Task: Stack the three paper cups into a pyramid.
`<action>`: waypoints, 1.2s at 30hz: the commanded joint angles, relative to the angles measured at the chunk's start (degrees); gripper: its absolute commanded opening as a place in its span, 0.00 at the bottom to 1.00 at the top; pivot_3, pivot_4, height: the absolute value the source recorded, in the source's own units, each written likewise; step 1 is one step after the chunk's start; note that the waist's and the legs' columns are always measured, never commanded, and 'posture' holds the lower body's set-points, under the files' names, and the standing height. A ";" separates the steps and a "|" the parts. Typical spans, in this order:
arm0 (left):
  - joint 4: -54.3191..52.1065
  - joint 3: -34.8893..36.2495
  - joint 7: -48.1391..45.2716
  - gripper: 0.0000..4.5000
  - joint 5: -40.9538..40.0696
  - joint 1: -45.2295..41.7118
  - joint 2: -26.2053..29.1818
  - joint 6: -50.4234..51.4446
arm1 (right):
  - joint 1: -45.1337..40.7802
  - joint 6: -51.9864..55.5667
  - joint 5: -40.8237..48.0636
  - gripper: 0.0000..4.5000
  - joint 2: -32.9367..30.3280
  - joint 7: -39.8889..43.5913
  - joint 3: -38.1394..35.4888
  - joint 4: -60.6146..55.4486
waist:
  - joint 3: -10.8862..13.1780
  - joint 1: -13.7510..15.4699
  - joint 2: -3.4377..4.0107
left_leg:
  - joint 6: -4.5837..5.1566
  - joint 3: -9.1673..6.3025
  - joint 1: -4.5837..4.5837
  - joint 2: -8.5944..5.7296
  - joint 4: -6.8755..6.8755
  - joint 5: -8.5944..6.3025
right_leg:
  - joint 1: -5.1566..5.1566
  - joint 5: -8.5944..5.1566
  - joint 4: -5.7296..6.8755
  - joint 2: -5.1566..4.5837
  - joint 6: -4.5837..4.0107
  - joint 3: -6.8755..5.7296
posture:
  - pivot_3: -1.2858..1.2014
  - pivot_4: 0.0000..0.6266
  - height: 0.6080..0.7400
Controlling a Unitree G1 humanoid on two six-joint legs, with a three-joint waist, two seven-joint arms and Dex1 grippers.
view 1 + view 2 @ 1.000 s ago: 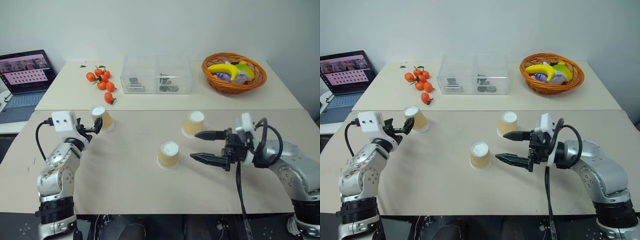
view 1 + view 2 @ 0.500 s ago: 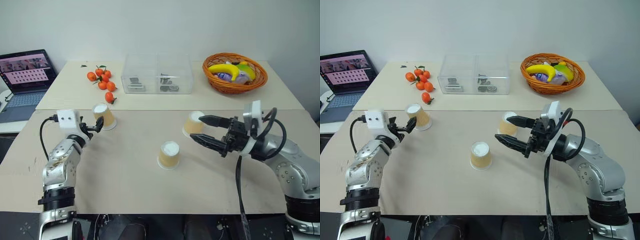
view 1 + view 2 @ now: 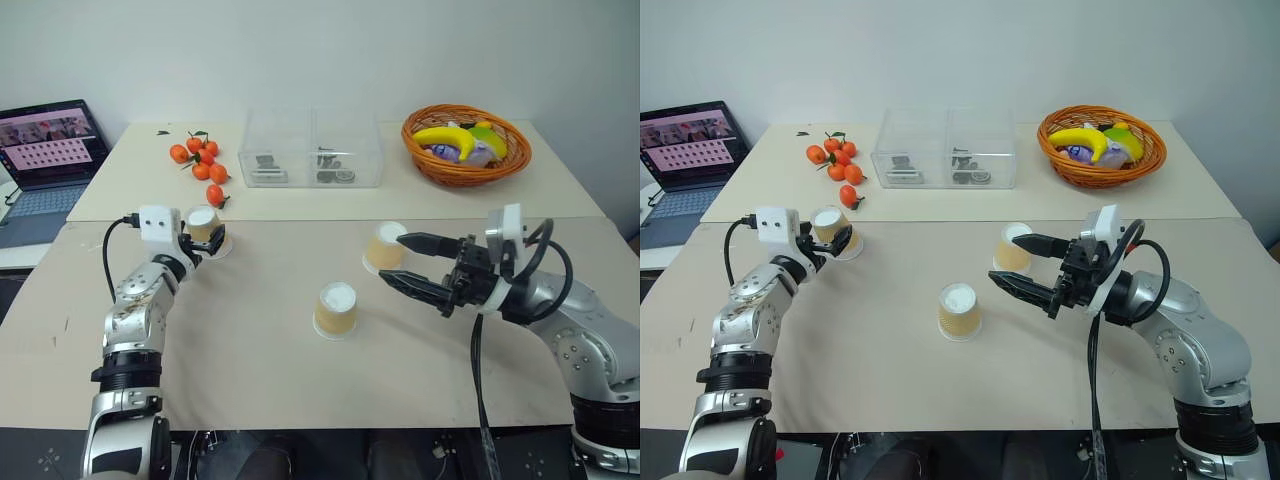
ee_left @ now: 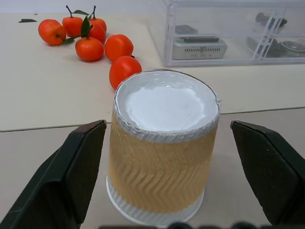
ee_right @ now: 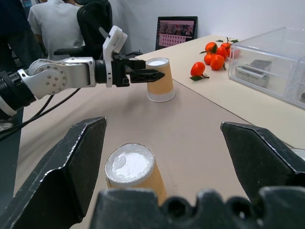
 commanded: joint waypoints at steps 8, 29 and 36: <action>8.23 -1.20 -0.97 0.94 1.45 -7.00 -1.56 -6.20 | -0.63 -0.98 0.80 1.00 -0.46 -0.23 -1.11 -2.18 | 0.00 -0.01 -0.01 | -0.01 0.00 -0.01 -0.01 0.00 0.01 | 0.00 0.02 -0.01 0.00 0.02 0.00 | 0.52 0.24 0.91; -27.51 -10.13 -38.84 0.61 -12.75 11.81 15.90 7.50 | -0.91 -1.42 -0.55 1.00 -1.81 1.57 0.02 -0.41 | 0.02 -1.07 0.04 | 0.09 0.02 -0.03 0.03 -0.06 -0.05 | -0.15 0.01 0.05 0.04 0.01 0.05 | 0.52 0.24 0.91; -27.20 -14.78 -41.25 0.61 -9.23 12.66 14.83 2.56 | -1.10 -1.47 -0.83 1.00 -1.52 1.59 0.42 -0.36 | 0.02 -0.62 0.03 | 0.09 0.02 0.00 0.01 -0.01 -0.05 | -0.03 0.01 0.02 0.04 0.01 0.04 | 0.52 0.24 0.91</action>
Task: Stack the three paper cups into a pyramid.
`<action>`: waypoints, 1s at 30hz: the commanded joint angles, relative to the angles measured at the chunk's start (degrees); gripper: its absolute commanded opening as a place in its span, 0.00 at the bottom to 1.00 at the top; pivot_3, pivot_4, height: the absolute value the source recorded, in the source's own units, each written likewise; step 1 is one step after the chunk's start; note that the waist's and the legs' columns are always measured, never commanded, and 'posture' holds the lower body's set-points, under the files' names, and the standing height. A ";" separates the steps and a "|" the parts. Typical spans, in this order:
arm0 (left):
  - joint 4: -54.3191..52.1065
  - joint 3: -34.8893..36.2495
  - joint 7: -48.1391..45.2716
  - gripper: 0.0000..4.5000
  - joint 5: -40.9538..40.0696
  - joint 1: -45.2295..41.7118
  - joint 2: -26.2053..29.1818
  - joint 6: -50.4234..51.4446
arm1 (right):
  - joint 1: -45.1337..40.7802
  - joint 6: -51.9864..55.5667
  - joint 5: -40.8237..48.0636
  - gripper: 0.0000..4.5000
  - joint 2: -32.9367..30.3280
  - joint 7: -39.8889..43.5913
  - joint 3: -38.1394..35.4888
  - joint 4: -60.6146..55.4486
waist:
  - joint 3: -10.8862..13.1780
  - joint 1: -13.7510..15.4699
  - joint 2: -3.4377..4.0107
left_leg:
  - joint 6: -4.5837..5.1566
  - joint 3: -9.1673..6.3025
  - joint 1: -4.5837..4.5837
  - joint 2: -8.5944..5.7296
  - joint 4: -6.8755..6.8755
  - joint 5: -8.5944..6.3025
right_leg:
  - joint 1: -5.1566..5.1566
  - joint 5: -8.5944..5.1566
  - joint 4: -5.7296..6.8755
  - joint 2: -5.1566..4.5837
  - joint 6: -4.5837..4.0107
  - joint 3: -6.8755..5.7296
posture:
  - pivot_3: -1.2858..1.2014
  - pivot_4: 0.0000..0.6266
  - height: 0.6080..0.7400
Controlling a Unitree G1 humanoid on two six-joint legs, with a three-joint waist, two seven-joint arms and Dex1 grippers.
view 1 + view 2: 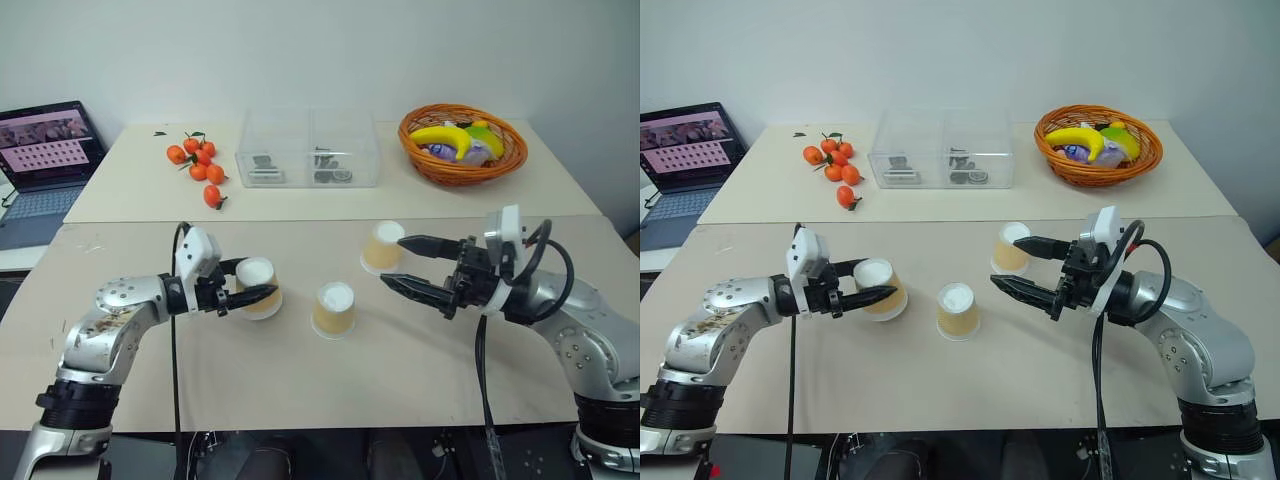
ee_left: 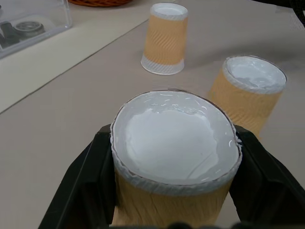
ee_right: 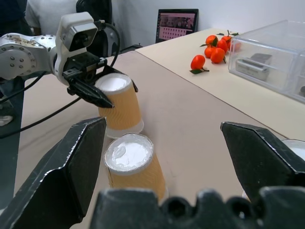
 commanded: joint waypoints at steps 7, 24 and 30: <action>1.05 -4.01 0.37 0.61 3.20 -1.99 -4.81 -4.25 | 0.15 -1.08 0.31 1.00 -0.63 -0.60 -1.32 -2.41 | 0.00 -0.08 0.00 | 0.00 0.00 -0.01 0.01 -0.01 0.00 | -0.03 0.02 -0.01 0.00 -0.03 0.00 | 0.52 0.24 0.91; 2.60 -6.49 0.23 0.61 5.02 -2.45 -7.67 -4.26 | 0.22 -0.97 0.75 1.00 -0.92 -1.35 -2.03 -2.50 | 0.00 -0.08 0.00 | 0.01 0.00 0.00 0.00 0.00 0.00 | 0.00 0.02 0.00 0.00 -0.02 0.00 | 0.52 0.24 0.91; -0.29 -5.86 -2.05 0.85 0.45 -0.75 -7.43 -0.06 | 0.28 -1.27 0.40 1.00 -0.88 -1.37 -1.97 -2.36 | 0.00 -0.17 0.00 | 0.01 0.00 0.00 0.00 0.00 -0.01 | 0.00 0.02 -0.01 0.00 -0.02 0.00 | 0.52 0.24 0.91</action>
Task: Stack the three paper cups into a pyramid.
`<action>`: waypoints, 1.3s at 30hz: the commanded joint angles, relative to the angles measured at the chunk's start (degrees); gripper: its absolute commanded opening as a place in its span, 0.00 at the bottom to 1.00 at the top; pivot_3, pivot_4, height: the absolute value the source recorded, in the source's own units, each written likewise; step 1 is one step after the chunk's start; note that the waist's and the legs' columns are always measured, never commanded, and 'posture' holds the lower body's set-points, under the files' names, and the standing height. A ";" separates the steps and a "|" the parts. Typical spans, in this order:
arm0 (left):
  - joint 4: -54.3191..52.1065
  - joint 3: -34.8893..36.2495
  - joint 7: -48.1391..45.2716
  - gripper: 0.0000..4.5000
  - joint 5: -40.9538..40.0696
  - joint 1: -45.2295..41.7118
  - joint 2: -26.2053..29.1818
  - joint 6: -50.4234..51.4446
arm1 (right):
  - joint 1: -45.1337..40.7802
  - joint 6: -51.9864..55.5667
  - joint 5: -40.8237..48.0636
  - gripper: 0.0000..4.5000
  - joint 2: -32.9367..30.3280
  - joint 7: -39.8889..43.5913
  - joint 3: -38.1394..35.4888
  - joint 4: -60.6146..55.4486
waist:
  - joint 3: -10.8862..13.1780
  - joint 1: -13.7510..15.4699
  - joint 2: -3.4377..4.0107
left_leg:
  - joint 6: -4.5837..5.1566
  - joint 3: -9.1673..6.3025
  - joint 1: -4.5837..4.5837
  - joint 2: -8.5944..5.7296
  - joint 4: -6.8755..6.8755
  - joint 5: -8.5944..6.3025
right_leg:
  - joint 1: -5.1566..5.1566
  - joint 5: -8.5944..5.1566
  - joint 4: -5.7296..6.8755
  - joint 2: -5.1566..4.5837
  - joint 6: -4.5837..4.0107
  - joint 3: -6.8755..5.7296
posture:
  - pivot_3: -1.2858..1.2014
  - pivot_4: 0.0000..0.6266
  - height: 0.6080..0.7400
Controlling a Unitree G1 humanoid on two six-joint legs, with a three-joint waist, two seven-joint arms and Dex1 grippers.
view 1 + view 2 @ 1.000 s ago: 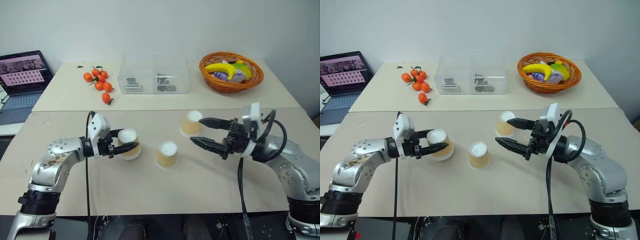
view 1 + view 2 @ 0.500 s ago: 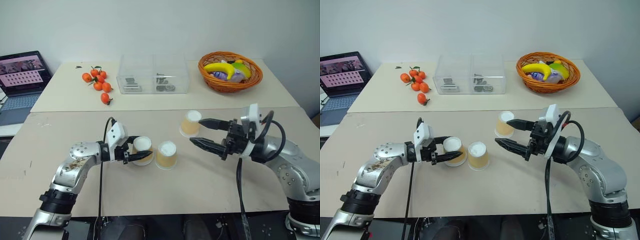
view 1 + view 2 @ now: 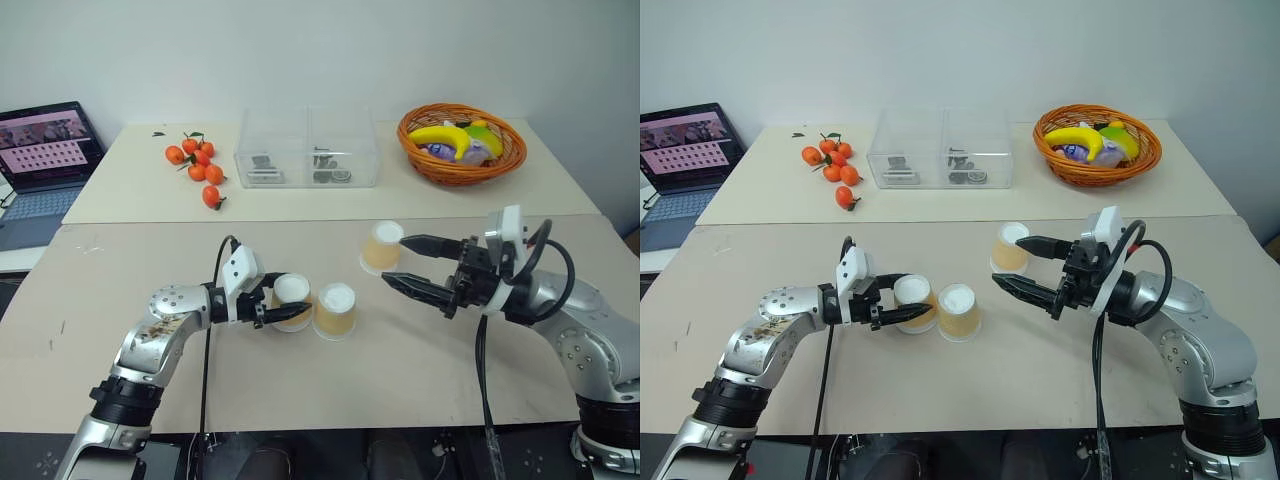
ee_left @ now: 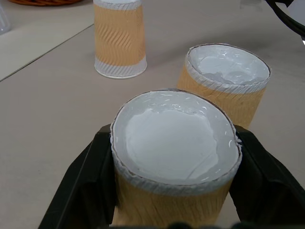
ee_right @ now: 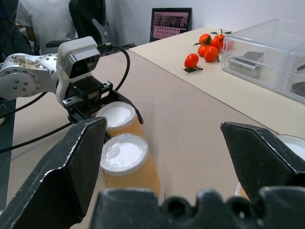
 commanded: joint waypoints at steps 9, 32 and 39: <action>-7.99 5.36 1.22 1.00 -6.99 3.25 2.03 6.83 | -0.02 -1.29 0.33 1.00 -0.67 0.13 -1.67 -1.76 | 0.00 -0.11 0.00 | 0.01 0.00 0.01 0.01 0.00 -0.01 | -0.01 0.00 0.02 0.00 0.00 0.00 | 0.52 0.24 0.91; -12.32 26.74 17.14 1.00 -8.80 18.31 2.40 4.61 | -4.41 -17.60 -19.90 1.00 0.78 -1.31 2.71 22.36 | -0.01 -0.39 0.01 | -0.01 0.08 0.06 0.04 -0.04 0.00 | -0.03 0.03 0.01 0.01 -0.05 0.05 | 0.52 0.24 0.91; -19.38 24.03 14.00 1.00 -13.39 20.99 2.70 7.78 | -11.13 -20.46 -22.22 1.00 3.81 1.74 6.31 29.28 | 0.00 -0.28 0.02 | -0.05 0.12 0.04 0.04 -0.03 0.03 | -0.04 0.05 0.00 0.02 -0.09 0.09 | 0.52 0.24 0.91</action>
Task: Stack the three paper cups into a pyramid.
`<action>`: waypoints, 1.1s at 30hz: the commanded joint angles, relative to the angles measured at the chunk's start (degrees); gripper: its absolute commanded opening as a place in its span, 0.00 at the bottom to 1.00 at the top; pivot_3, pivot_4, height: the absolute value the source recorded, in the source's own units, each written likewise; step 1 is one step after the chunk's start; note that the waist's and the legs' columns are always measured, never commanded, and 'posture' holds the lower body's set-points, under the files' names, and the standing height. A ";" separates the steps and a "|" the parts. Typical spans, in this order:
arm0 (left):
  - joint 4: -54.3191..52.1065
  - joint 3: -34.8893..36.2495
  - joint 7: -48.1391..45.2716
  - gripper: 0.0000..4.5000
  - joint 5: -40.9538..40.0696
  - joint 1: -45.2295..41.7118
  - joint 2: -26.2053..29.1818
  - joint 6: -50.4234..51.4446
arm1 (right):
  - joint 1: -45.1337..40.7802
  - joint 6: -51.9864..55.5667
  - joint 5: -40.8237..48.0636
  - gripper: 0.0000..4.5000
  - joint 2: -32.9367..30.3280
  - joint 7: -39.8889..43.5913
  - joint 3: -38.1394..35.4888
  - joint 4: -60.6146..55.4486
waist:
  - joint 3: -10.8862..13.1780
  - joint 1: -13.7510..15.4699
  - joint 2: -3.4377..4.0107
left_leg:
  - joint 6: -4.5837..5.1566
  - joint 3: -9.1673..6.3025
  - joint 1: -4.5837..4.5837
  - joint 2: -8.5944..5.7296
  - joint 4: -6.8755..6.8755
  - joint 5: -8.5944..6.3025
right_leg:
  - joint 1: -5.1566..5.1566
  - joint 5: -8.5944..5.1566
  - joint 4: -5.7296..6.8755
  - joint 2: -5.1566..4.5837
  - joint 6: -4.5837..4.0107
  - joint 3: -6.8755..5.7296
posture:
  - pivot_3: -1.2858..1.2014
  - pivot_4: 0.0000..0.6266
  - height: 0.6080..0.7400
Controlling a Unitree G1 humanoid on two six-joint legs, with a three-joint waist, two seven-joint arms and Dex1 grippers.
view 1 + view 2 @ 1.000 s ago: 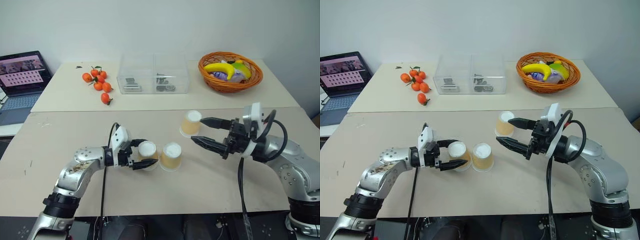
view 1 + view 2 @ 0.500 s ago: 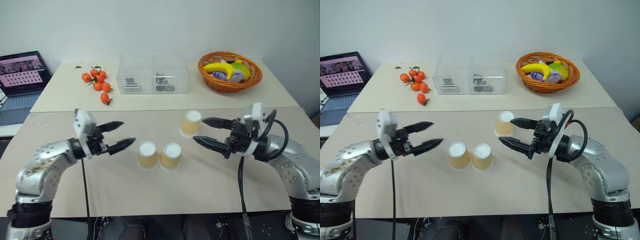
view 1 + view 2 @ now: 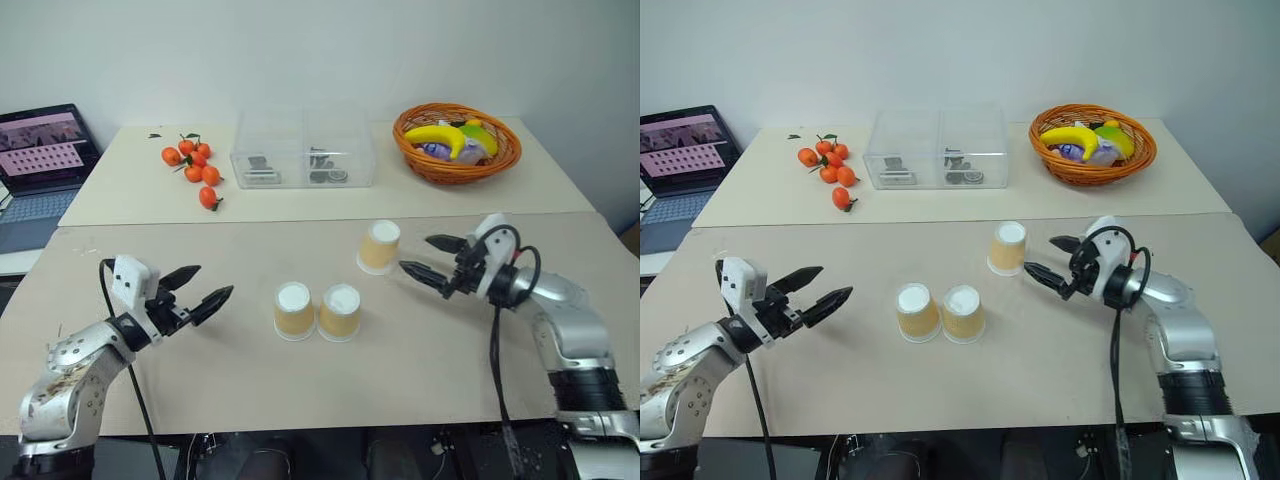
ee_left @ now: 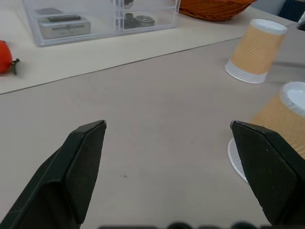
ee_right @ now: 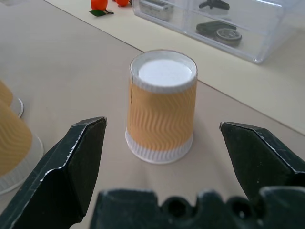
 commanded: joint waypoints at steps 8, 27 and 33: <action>-14.87 -5.30 -4.59 1.00 -8.72 4.41 5.45 7.65 | -7.59 -5.05 -1.57 1.00 2.32 4.73 1.27 7.97 | 0.01 0.02 0.02 | 0.02 0.00 0.00 0.00 -0.03 -0.01 | -0.02 0.00 0.01 0.02 0.00 0.04 | 0.52 0.24 0.91; -14.66 -8.09 -3.04 1.00 -10.67 -4.85 8.81 11.00 | -13.21 -10.68 -4.66 1.00 5.91 7.54 1.90 18.82 | 0.01 -0.20 0.03 | 0.01 0.01 0.00 0.01 -0.03 -0.01 | -0.05 0.00 0.01 0.07 -0.01 0.10 | 0.52 0.24 0.91; -14.78 -8.50 -2.60 1.00 -10.82 -6.06 8.31 11.76 | -15.32 -12.84 -6.11 1.00 7.98 7.43 2.32 23.80 | 0.01 -0.62 0.03 | 0.01 0.01 0.01 0.01 -0.03 -0.01 | -0.05 0.00 0.02 0.08 -0.01 0.12 | 0.52 0.24 0.91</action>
